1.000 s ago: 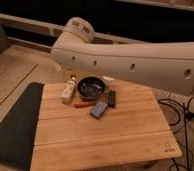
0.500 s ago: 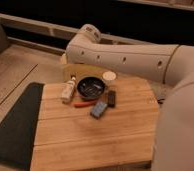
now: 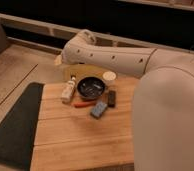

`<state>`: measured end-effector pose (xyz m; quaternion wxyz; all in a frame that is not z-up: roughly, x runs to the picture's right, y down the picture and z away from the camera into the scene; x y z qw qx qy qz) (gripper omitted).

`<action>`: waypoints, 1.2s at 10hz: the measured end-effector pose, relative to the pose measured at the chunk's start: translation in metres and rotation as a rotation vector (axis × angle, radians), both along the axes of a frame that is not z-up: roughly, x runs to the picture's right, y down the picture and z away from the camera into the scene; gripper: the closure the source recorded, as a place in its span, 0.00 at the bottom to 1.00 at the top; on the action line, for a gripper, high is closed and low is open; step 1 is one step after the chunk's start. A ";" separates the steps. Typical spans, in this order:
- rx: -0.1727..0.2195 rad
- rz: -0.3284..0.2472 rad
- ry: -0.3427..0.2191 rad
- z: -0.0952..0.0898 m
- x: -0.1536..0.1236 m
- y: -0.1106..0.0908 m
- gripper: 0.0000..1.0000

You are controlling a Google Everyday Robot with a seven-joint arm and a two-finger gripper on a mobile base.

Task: Place the bottle in the ceramic bowl

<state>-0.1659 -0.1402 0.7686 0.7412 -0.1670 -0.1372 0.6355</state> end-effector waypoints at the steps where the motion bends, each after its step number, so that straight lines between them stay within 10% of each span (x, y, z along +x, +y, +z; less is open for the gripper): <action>1: -0.010 0.001 -0.009 0.001 -0.007 0.002 0.35; 8: -0.032 -0.001 -0.012 0.005 -0.014 0.007 0.35; 12: -0.252 0.084 -0.078 0.055 -0.034 0.076 0.35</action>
